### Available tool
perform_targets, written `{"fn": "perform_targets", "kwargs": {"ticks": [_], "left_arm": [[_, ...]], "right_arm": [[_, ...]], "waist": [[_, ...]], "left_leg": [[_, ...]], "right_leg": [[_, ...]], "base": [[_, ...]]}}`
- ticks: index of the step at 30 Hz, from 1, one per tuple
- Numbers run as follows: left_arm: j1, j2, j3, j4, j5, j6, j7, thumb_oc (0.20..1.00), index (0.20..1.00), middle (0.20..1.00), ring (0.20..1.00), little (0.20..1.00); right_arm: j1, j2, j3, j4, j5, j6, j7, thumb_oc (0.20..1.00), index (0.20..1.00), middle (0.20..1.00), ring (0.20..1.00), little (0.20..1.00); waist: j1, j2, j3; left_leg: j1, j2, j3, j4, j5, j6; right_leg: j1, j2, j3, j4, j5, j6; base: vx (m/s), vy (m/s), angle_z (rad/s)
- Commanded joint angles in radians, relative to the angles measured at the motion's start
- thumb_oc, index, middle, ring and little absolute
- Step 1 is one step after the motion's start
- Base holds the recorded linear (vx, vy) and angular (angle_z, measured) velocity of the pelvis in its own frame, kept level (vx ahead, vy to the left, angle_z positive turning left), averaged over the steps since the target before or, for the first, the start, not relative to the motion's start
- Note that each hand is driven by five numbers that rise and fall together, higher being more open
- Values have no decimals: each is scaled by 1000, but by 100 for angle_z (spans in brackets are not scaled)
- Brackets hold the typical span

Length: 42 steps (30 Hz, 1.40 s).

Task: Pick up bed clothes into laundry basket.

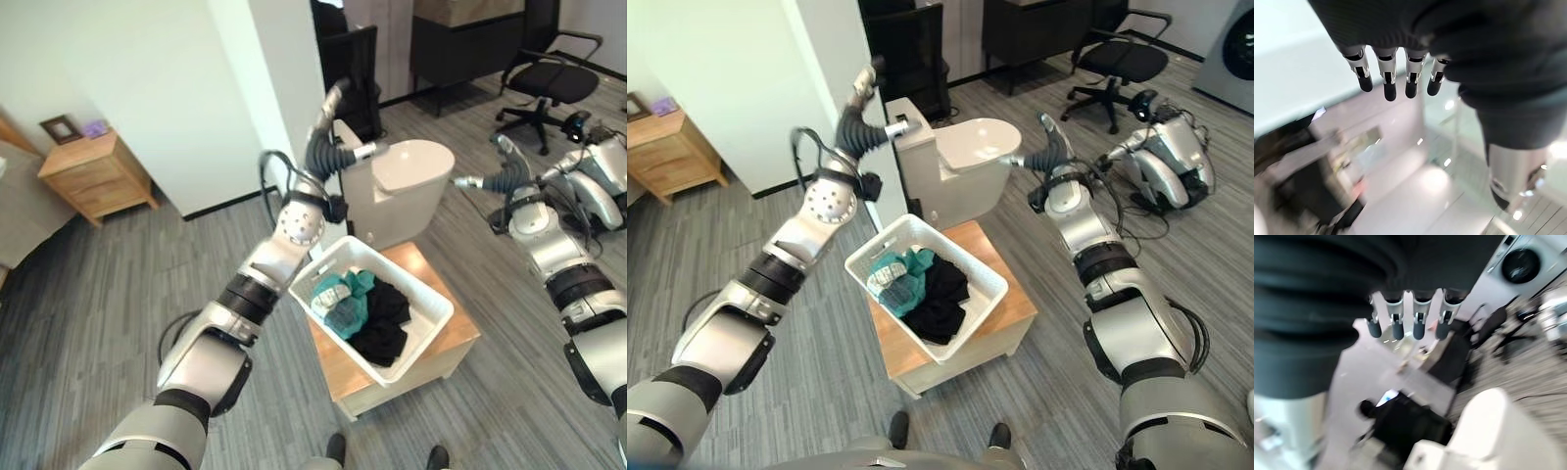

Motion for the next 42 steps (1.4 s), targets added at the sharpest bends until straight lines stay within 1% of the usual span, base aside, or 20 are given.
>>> {"fn": "perform_targets", "kwargs": {"ticks": [1, 2, 3, 5, 6, 7, 8, 11, 13, 15, 20, 22, 24, 25, 27, 28, 30, 33, 38, 42], "left_arm": [[62, 176, 149, -82, -2, -70, 24, 1000, 1000, 1000, 1000, 1000], [63, 176, 149, -83, -2, -70, 24, 1000, 1000, 1000, 1000, 1000], [509, 222, 469, -237, 46, -70, 41, 1000, 1000, 1000, 1000, 1000], [658, 265, 590, -253, 49, -82, 23, 1000, 1000, 1000, 1000, 1000], [673, 250, 593, -247, 53, -84, 30, 1000, 1000, 1000, 1000, 1000], [687, 224, 592, -252, 60, -86, 16, 1000, 1000, 1000, 1000, 1000], [690, 224, 595, -254, 60, -85, 15, 1000, 1000, 1000, 1000, 1000], [758, 175, 579, -268, 50, -89, 0, 1000, 1000, 1000, 1000, 1000], [762, 152, 551, -245, 13, -92, -7, 1000, 1000, 1000, 1000, 1000], [800, 109, 542, -250, -8, -89, -18, 1000, 1000, 1000, 1000, 1000], [920, 25, 528, -236, -51, -97, -66, 1000, 1000, 1000, 1000, 1000], [938, 10, 518, -223, -72, -108, -61, 1000, 1000, 1000, 1000, 1000], [934, 11, 502, -221, -77, -114, -58, 1000, 1000, 1000, 1000, 1000], [930, 4, 493, -219, -90, -124, -56, 1000, 1000, 1000, 1000, 1000], [919, -16, 486, -202, -124, -137, -55, 1000, 1000, 1000, 1000, 1000], [909, -26, 470, -188, -141, -140, -58, 1000, 1000, 1000, 1000, 1000], [908, -31, 460, -178, -154, -145, -64, 1000, 1000, 1000, 1000, 1000], [867, -56, 430, -151, -229, -158, -84, 1000, 1000, 1000, 1000, 1000], [883, -77, 422, -162, -273, -156, -119, 1000, 1000, 1000, 1000, 1000], [942, -112, 429, -181, -295, -169, -118, 1000, 1000, 1000, 1000, 1000]], "right_arm": [[-213, -75, 25, -311, 115, -80, 1, 1000, 1000, 1000, 1000, 1000], [-213, -74, 25, -312, 115, -80, 1, 1000, 1000, 1000, 1000, 1000], [443, -57, -130, -832, -4, -113, 113, 1000, 1000, 1000, 1000, 1000], [695, -99, -220, -1065, -12, -188, 227, 1000, 1000, 1000, 1000, 1000], [729, -124, -230, -1079, -46, -197, 233, 1000, 1000, 1000, 1000, 1000], [729, -108, -232, -1071, -74, -188, 219, 1000, 1000, 1000, 1000, 1000], [727, -107, -230, -1070, -75, -189, 219, 1000, 1000, 1000, 1000, 1000], [770, -28, -267, -1065, -119, -184, 174, 1000, 1000, 1000, 1000, 1000], [807, -9, -307, -1061, -143, -179, 148, 1000, 1000, 1000, 1000, 1000], [855, 17, -342, -1057, -161, -169, 133, 1000, 1000, 1000, 1000, 1000], [862, 87, -370, -1005, -202, -148, 105, 1000, 1000, 1000, 1000, 1000], [842, 107, -358, -989, -216, -145, 99, 1000, 1000, 1000, 1000, 1000], [839, 114, -361, -970, -211, -151, 85, 1000, 1000, 1000, 1000, 1000], [855, 107, -376, -969, -209, -153, 79, 1000, 1000, 1000, 1000, 1000], [884, 103, -401, -969, -198, -161, 61, 1000, 1000, 1000, 1000, 1000], [896, 114, -415, -973, -194, -163, 51, 1000, 1000, 1000, 1000, 1000], [905, 120, -417, -974, -194, -163, 51, 1000, 1000, 1000, 1000, 1000], [916, 127, -416, -964, -188, -157, 46, 1000, 1000, 1000, 1000, 1000], [880, 158, -356, -937, -175, -150, 55, 1000, 1000, 1000, 1000, 1000], [841, 167, -278, -911, -120, -155, 87, 1000, 1000, 1000, 1000, 1000]], "waist": [[80, -53, -26], [79, -53, -27], [58, -33, -12], [71, -26, 1], [72, -30, 5], [50, -41, 24], [47, -42, 23], [-25, -53, 14], [-76, -65, -2], [-90, -68, -12], [-80, -89, 1], [-86, -101, 22], [-95, -109, 39], [-112, -105, 45], [-123, -106, 67], [-128, -107, 74], [-140, -110, 68], [-183, -121, 69], [-164, -146, 67], [-145, -140, 60]], "left_leg": [[-2, 3, 27, 5, 14, -37], [-3, 3, 26, 5, 15, -37], [-17, 3, 42, 5, 30, -29], [-24, 2, 60, 6, 29, -32], [-35, 5, 89, 19, 20, -35], [-60, 53, 265, 62, 15, -14], [-67, 53, 265, 68, 17, -12], [-43, 165, 563, 115, 25, -10], [-4, 227, 692, 148, 11, -20], [13, 236, 752, 150, 17, -21], [4, 130, 673, 116, -44, 51], [21, 78, 631, 84, -69, 86], [14, 55, 599, 56, -55, 109], [20, 50, 549, 38, -52, 106], [12, 25, 453, 29, -57, 101], [11, 22, 380, 23, -72, 88], [7, 16, 339, 18, -68, 80], [26, -16, 211, 8, -95, 69], [67, -21, 139, 16, -123, 48], [54, -13, 154, 136, -144, 22]], "right_leg": [[64, -39, 2, 16, -126, 52], [63, -39, 1, 16, -126, 52], [51, -39, 21, 16, -125, 57], [57, -44, 3, 16, -130, 58], [71, -55, -27, 16, -150, 59], [81, -85, -102, 17, -147, 56], [77, -86, -103, 16, -142, 56], [89, -110, -225, 32, -132, 49], [110, -126, -292, 53, -138, 36], [122, -131, -341, 78, -135, 33], [111, -249, -368, 312, -100, 85], [49, -298, -265, 444, -39, 131], [-4, -234, -123, 482, -58, 114], [-69, -150, 5, 505, -127, 98], [-114, -67, 120, 450, -190, 91], [-130, -92, 153, 371, -209, 70], [-128, -87, 181, 301, -196, 63], [-172, -34, 377, 158, -149, 65], [-132, -65, 342, 80, -97, 67], [-72, -69, 308, 48, -80, 43]], "base": [[-77, -13, 43], [-53, 39, 40], [-65, 50, 34], [-106, 37, 0], [-239, 77, 42], [-192, 70, 82], [-297, 128, 184], [-179, 113, 210], [-138, 96, 127], [-26, 122, 208], [127, 244, 143], [159, 227, 111], [115, 192, 122], [173, 142, 144], [292, -73, 135], [257, -199, 152], [288, -160, 143], [363, -174, 173], [186, -225, 138], [129, -175, 79]]}}
